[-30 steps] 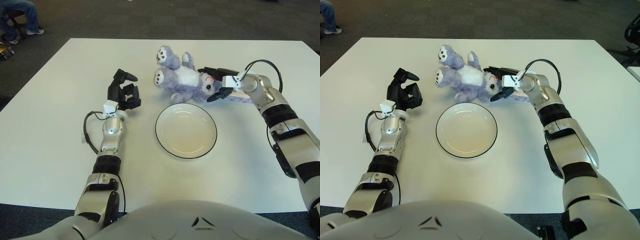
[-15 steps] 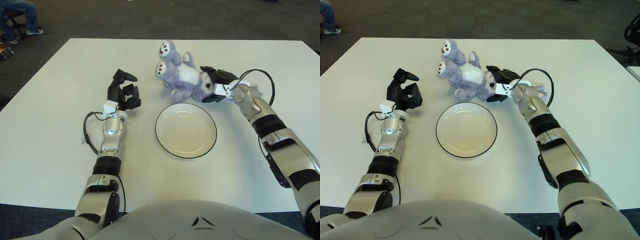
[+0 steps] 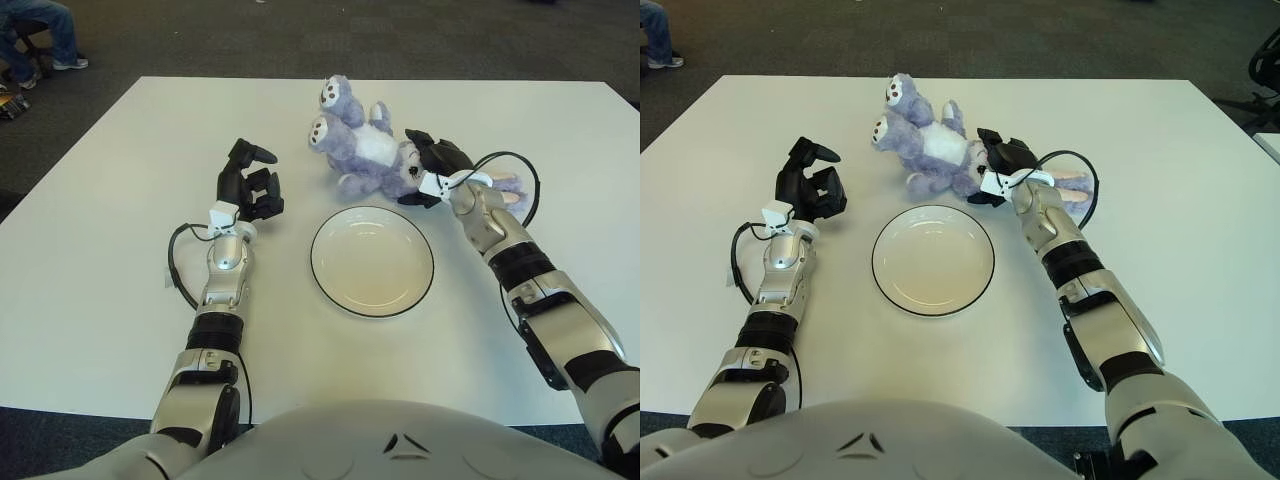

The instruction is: Put the doll into the plate.

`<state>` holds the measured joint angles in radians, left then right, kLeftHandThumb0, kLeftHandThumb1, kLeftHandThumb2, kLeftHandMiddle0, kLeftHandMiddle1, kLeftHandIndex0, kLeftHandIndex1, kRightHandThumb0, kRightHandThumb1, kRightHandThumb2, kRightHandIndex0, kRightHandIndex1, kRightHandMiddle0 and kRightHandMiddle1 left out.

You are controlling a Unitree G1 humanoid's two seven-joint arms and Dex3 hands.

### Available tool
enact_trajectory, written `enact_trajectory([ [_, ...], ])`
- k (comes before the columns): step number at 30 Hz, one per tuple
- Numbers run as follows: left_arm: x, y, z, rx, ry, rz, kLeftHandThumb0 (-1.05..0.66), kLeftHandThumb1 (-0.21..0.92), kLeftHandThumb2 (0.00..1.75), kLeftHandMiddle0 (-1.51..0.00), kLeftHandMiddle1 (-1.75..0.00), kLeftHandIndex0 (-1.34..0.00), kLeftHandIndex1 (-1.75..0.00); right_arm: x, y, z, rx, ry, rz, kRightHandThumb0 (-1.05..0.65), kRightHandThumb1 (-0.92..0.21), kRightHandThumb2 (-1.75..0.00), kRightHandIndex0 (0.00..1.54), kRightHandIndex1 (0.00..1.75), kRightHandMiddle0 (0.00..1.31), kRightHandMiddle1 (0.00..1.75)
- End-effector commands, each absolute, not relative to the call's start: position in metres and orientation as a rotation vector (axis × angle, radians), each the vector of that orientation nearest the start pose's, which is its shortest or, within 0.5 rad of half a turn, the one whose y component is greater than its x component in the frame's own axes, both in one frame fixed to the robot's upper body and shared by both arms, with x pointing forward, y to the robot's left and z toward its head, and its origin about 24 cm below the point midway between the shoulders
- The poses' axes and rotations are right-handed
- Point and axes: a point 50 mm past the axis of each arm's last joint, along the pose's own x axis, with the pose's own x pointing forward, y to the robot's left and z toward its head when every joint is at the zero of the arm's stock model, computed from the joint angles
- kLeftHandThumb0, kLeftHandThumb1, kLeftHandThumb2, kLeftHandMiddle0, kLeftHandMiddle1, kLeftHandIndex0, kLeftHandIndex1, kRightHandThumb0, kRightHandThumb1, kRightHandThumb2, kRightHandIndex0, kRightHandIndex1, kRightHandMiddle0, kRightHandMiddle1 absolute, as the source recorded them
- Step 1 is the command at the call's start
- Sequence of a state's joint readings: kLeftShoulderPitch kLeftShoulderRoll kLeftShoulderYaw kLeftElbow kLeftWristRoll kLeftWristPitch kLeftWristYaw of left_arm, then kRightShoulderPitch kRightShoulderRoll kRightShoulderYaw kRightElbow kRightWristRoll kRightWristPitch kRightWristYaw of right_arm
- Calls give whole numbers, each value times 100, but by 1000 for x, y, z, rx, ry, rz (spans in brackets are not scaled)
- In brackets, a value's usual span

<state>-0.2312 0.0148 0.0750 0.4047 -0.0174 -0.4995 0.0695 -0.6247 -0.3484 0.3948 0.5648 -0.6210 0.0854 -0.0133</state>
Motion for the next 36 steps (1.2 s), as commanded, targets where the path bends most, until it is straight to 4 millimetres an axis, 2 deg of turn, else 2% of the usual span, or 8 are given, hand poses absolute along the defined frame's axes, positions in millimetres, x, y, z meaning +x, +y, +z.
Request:
enact_trajectory([
  [1, 267, 152, 15, -57, -172, 110, -43, 48, 111, -118, -175, -49, -175, 351, -143, 61, -1194, 24, 222, -51, -33, -74, 0, 153, 0, 28],
  [17, 267, 150, 16, -58, -184, 107, -44, 45, 115, -119, -175, -50, -175, 348, -143, 55, -1177, 6, 177, -49, -33, -78, 0, 174, 0, 34],
  [20, 267, 149, 16, -58, -185, 106, -43, 46, 113, -120, -175, -49, -175, 348, -143, 54, -1178, 6, 179, -44, -34, -80, 4, 174, 0, 41],
  [24, 267, 149, 15, -54, -186, 99, -43, 48, 111, -119, -175, -48, -175, 348, -142, 54, -1186, 5, 186, -32, -35, -86, 30, 175, 0, 67],
  [29, 267, 149, 15, -53, -182, 105, -43, 49, 110, -118, -175, -48, -175, 349, -143, 53, -1215, 4, 202, -24, -34, -93, 41, 175, 0, 87],
  [30, 267, 149, 15, -53, -182, 106, -43, 49, 110, -118, -175, -48, -175, 349, -144, 53, -1222, 2, 208, 0, -37, -102, 45, 175, 0, 97],
  [32, 267, 149, 15, -54, -182, 109, -43, 49, 110, -118, -175, -47, -175, 349, -145, 53, -1233, -4, 220, 21, -39, -111, 49, 175, 0, 107],
  [36, 267, 148, 15, -58, -182, 106, -43, 49, 110, -117, -175, -48, -175, 349, -146, 53, -1234, -30, 240, 39, -38, -120, 53, 175, 3, 127],
])
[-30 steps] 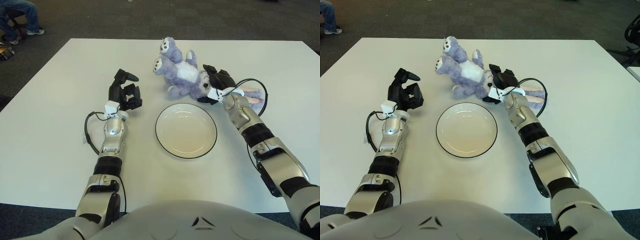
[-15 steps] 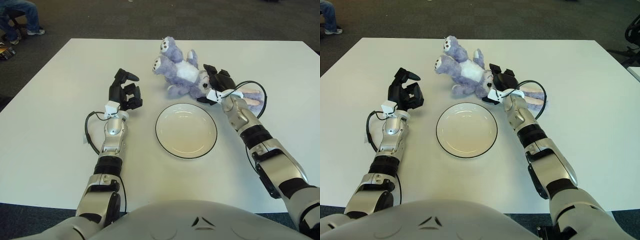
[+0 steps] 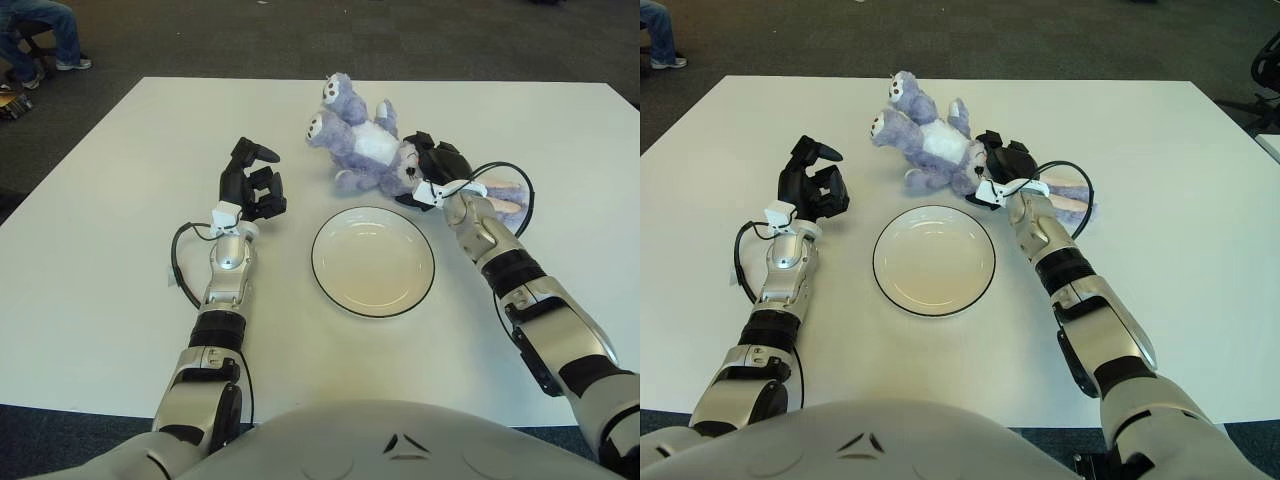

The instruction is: Put the doll into the plate.

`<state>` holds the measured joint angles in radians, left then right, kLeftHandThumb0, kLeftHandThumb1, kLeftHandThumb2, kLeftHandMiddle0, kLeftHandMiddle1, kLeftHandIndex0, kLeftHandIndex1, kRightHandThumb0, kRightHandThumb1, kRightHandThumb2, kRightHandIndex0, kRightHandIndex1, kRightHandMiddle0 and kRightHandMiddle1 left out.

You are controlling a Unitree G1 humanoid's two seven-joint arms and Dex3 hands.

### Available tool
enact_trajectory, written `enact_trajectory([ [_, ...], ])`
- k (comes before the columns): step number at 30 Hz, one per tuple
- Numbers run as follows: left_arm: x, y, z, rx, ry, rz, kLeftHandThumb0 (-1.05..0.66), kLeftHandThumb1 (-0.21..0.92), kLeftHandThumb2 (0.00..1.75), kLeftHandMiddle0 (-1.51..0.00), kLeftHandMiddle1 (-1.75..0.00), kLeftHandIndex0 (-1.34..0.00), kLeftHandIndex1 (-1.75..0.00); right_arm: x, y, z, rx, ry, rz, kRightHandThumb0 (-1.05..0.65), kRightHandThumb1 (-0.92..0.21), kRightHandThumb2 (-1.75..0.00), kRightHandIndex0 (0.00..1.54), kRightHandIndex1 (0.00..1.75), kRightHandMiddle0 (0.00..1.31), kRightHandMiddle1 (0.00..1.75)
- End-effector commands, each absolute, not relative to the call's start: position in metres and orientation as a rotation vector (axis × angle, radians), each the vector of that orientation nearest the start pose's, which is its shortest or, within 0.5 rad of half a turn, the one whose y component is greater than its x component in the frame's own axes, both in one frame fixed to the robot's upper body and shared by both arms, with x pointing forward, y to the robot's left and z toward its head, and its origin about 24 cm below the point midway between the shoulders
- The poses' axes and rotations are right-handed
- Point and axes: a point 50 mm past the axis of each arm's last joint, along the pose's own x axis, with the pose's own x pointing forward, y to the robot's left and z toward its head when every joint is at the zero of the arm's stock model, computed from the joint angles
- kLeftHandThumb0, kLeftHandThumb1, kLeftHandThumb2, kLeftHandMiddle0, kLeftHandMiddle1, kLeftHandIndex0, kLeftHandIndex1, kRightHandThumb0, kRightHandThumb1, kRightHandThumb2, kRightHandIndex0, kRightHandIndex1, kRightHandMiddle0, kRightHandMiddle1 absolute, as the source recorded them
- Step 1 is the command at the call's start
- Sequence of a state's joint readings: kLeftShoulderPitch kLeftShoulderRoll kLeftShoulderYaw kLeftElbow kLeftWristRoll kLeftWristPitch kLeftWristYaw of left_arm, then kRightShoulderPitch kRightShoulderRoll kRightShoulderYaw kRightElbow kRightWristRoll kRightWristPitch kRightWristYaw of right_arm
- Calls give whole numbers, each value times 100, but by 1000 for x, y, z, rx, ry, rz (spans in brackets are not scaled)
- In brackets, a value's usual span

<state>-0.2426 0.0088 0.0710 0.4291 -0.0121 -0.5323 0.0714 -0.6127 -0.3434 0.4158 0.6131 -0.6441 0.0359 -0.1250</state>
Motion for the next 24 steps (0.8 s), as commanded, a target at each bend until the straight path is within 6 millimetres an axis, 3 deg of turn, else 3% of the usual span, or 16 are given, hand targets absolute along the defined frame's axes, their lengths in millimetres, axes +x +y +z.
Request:
enact_trajectory([
  [1, 267, 148, 15, -59, -183, 106, -43, 48, 110, -117, -175, -48, -175, 349, -146, 53, -1234, -35, 241, 40, -38, -121, 54, 175, 4, 130],
  [14, 267, 148, 14, -61, -168, 108, -42, 49, 109, -117, -175, -47, -175, 348, -151, 57, -1198, -100, 261, 46, -34, -128, 58, 175, 26, 170],
  [24, 267, 148, 15, -65, -177, 120, -43, 48, 111, -117, -175, -48, -175, 349, -154, 58, -1175, -122, 277, 48, -29, -134, 62, 175, 55, 175],
])
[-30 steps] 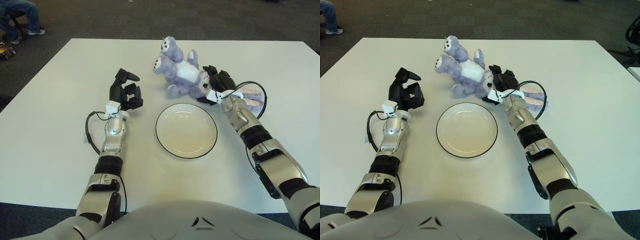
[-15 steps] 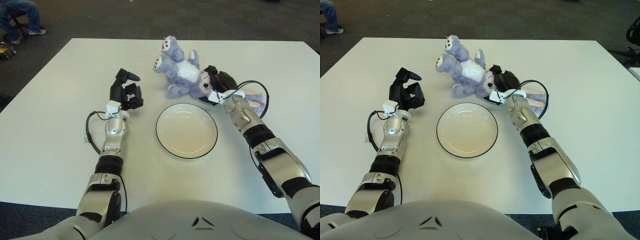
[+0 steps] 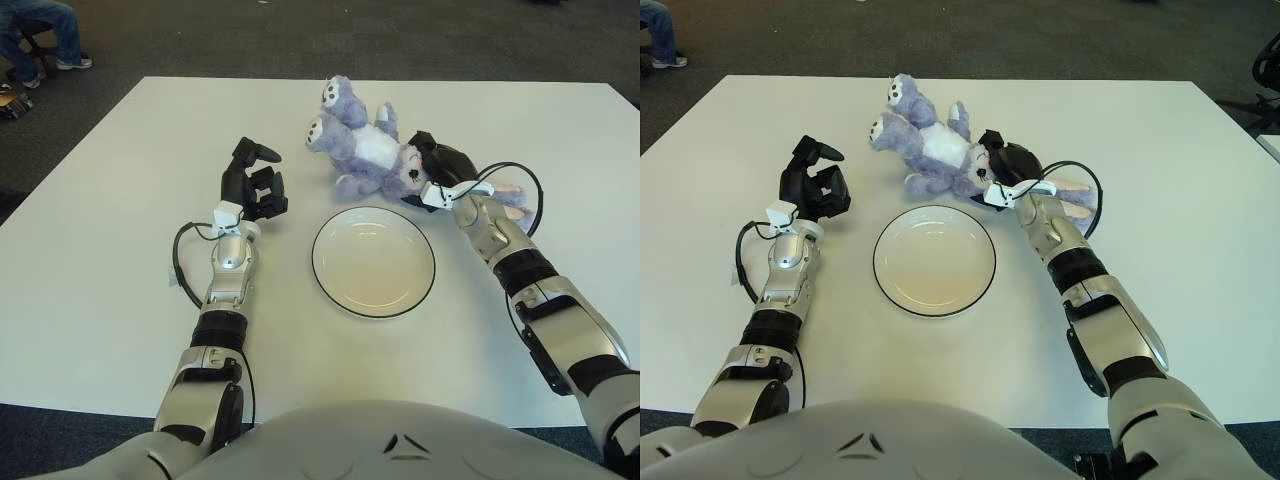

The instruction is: Put the doll into the plate.

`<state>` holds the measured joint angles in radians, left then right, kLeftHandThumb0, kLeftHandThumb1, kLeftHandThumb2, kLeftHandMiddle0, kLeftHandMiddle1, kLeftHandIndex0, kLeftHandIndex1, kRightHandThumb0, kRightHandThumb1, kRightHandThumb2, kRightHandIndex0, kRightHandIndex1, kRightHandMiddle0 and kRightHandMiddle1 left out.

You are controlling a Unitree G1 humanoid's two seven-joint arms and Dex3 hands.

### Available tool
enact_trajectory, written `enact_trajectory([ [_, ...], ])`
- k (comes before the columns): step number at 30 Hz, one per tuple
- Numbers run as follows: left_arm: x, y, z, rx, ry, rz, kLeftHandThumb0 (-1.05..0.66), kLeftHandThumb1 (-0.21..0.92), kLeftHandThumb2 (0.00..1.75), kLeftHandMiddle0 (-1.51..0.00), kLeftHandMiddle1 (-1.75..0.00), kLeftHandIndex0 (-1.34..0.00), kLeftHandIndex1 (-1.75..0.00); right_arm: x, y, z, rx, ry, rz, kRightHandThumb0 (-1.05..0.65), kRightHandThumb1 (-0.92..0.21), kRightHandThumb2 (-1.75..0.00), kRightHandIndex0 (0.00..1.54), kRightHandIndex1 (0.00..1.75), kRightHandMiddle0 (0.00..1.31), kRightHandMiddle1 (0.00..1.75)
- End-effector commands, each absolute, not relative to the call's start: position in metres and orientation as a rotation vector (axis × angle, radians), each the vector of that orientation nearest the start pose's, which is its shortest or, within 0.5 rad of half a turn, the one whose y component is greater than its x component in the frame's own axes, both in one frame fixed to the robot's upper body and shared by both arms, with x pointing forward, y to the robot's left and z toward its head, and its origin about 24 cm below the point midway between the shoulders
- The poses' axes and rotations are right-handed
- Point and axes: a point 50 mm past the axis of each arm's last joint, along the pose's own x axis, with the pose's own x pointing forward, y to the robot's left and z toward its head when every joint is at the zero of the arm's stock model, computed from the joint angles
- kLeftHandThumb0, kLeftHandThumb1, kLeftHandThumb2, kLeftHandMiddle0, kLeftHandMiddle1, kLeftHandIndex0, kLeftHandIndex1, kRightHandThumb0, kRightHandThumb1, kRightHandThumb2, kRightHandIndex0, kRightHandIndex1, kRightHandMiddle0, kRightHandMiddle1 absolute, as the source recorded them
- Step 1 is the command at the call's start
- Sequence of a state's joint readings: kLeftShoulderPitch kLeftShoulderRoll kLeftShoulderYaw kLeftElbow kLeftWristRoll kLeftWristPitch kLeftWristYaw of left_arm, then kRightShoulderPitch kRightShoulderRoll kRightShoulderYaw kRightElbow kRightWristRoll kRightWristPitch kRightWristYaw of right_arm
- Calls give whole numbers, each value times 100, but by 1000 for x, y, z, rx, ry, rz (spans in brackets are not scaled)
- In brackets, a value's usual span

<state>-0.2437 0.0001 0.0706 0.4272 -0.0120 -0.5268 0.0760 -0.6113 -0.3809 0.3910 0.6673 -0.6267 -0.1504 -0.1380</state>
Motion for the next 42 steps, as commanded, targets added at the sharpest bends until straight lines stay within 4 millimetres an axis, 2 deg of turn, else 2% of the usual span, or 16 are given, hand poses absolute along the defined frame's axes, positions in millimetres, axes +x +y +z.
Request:
enact_trajectory([
  [1, 267, 148, 15, -65, -178, 120, -43, 48, 111, -117, -175, -48, -175, 349, -154, 58, -1173, -122, 278, 48, -29, -134, 63, 175, 58, 175],
  [10, 267, 148, 15, -55, -177, 119, -43, 48, 111, -117, -175, -48, -175, 350, -156, 60, -1156, -124, 282, 49, -27, -136, 64, 175, 70, 175],
  [22, 267, 149, 14, -50, -174, 113, -42, 50, 109, -118, -175, -47, -175, 350, -160, 63, -1098, -122, 272, 49, -27, -137, 64, 175, 78, 175],
  [42, 268, 150, 13, -53, -171, 106, -43, 49, 109, -120, -175, -47, -175, 357, -172, 72, -910, -80, 172, 50, -24, -141, 67, 175, 82, 175],
])
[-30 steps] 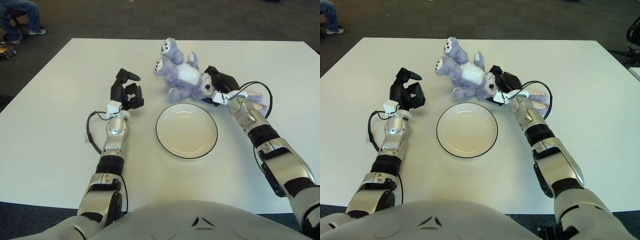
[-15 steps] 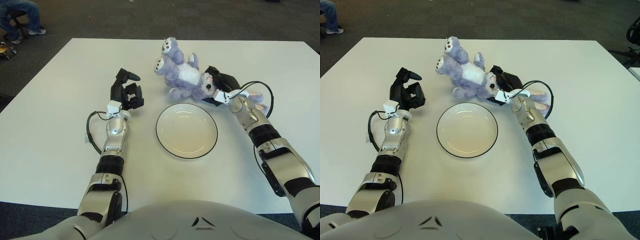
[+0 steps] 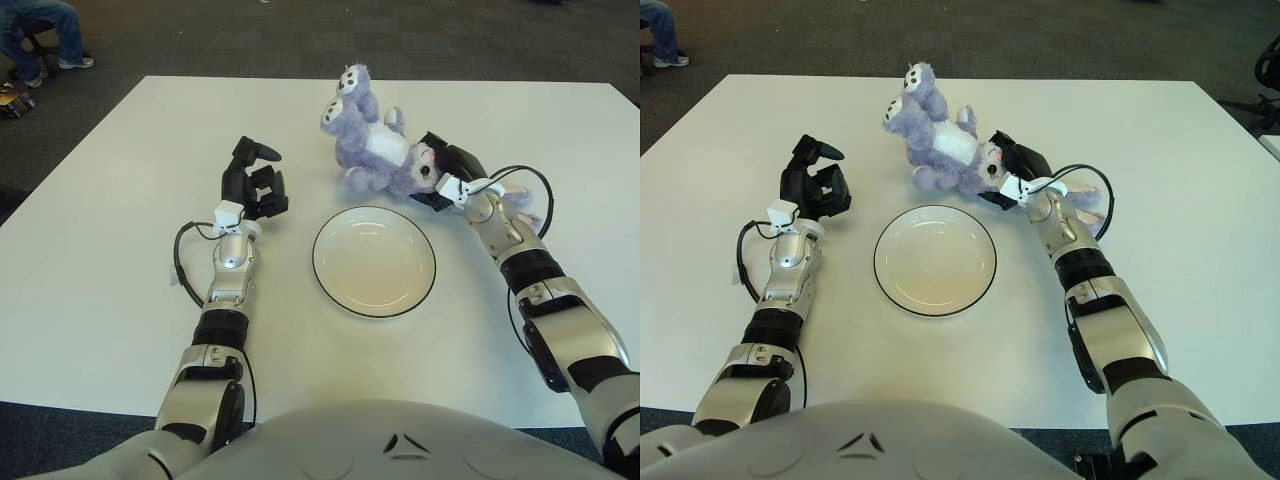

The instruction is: Put the doll into the plate.

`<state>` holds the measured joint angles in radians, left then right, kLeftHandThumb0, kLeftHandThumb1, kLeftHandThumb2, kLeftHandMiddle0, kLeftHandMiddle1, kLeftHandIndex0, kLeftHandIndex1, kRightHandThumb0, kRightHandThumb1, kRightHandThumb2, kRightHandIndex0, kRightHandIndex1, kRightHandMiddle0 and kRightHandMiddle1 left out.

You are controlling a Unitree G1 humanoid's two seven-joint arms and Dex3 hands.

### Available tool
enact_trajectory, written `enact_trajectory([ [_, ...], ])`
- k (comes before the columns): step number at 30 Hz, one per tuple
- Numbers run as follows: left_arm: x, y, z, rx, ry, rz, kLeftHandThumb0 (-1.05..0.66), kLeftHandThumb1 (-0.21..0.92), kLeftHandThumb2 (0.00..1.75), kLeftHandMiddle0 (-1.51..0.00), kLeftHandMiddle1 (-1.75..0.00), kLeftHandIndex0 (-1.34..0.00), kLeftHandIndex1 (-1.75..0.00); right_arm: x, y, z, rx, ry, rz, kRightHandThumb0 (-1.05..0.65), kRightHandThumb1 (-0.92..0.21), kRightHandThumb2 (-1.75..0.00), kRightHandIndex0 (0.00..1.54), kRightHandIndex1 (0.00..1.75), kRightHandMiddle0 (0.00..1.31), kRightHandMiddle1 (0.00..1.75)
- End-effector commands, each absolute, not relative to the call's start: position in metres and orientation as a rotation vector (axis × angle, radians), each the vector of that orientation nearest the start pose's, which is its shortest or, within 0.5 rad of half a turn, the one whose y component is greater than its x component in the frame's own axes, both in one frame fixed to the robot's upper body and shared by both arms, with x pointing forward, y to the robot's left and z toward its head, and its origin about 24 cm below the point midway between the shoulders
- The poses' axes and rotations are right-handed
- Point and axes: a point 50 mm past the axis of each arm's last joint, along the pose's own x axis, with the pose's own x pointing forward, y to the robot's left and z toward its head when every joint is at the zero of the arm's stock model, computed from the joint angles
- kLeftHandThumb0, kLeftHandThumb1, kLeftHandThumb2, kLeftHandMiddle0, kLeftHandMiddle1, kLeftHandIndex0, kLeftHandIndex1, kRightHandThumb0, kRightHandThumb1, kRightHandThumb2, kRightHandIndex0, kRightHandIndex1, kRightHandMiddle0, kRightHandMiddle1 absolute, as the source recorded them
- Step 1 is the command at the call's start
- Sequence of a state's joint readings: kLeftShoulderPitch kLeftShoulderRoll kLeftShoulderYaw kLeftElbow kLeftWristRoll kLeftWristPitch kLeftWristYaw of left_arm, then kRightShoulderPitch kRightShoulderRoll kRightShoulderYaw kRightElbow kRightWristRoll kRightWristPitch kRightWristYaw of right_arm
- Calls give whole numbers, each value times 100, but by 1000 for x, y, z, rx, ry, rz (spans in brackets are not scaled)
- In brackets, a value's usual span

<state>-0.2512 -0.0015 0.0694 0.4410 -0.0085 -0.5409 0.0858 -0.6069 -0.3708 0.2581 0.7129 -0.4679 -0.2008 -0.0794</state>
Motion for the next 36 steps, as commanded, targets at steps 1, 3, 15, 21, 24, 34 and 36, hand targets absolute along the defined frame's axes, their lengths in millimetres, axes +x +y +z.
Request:
enact_trajectory([
  [1, 268, 150, 13, -53, -170, 107, -42, 49, 109, -120, -175, -47, -175, 357, -173, 74, -900, -79, 169, 50, -24, -141, 67, 175, 82, 175],
  [3, 268, 151, 12, -53, -168, 110, -42, 50, 109, -120, -175, -47, -175, 358, -174, 76, -884, -76, 163, 50, -23, -142, 68, 175, 82, 175],
  [15, 267, 152, 11, -56, -148, 119, -42, 51, 107, -120, -175, -46, -175, 362, -178, 90, -790, -87, 103, 51, -23, -142, 68, 175, 80, 175],
  [21, 268, 153, 10, -57, -142, 118, -42, 49, 109, -121, -175, -47, -175, 363, -181, 101, -753, -131, 49, 51, -22, -144, 69, 175, 80, 175],
  [24, 268, 153, 10, -61, -140, 113, -42, 49, 109, -120, -175, -47, -175, 364, -183, 110, -747, -167, 26, 51, -21, -145, 70, 175, 81, 175],
  [34, 269, 154, 12, -67, -138, 111, -43, 48, 111, -117, -175, -48, -175, 360, -185, 144, -711, -292, 3, 52, -20, -146, 70, 175, 79, 175],
  [36, 269, 154, 12, -67, -141, 110, -43, 48, 111, -116, -175, -48, -175, 356, -183, 154, -706, -324, 4, 52, -20, -145, 70, 175, 79, 175],
])
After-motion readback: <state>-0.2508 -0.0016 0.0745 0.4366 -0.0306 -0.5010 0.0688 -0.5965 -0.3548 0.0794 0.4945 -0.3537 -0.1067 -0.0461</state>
